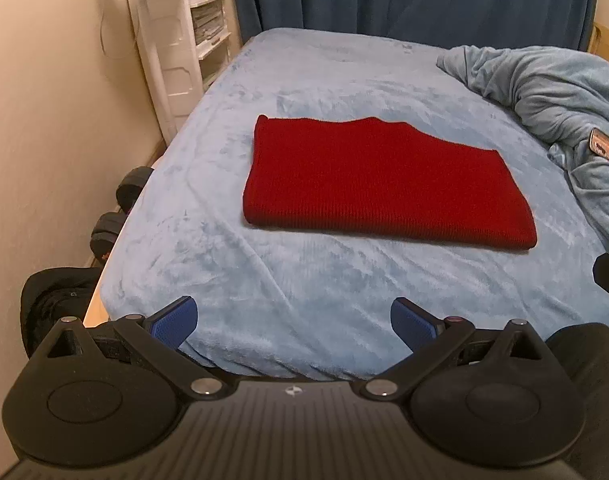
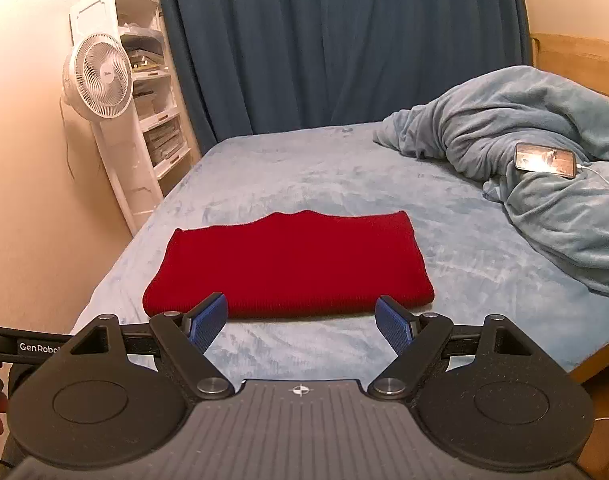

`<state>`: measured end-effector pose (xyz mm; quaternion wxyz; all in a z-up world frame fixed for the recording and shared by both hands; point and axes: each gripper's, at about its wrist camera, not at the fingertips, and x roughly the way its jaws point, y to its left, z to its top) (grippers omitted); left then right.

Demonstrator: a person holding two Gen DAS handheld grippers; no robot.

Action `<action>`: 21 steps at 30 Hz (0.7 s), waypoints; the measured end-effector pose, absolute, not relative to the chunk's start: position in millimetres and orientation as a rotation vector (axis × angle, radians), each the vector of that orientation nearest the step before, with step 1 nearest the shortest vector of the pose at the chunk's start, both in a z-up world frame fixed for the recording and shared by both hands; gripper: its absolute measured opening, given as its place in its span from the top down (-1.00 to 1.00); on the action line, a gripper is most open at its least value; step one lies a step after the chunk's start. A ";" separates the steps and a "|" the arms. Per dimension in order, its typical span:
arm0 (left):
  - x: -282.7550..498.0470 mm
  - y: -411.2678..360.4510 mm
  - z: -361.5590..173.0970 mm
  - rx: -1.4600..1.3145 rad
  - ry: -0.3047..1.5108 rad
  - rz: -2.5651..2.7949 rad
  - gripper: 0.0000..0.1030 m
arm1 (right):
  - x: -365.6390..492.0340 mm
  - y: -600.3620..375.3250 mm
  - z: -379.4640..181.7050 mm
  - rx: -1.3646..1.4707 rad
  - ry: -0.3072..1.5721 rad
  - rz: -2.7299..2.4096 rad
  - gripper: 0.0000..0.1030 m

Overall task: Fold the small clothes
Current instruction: 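Open both grippers and withdraw them from the folded cardigan, then grasp one end of the folded cardigan with the right gripper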

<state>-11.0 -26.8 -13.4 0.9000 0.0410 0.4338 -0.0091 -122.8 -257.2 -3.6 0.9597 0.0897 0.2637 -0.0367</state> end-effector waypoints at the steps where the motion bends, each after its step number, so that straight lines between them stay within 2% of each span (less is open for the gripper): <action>1: -10.2 -27.4 -13.5 0.087 0.903 -0.018 -0.99 | -121.8 -257.6 -4.1 0.184 0.540 -0.074 -0.60; 21: 18.2 -28.2 -35.2 0.105 0.989 -0.001 -0.99 | -96.8 -264.8 -25.0 0.219 0.634 -0.098 -0.60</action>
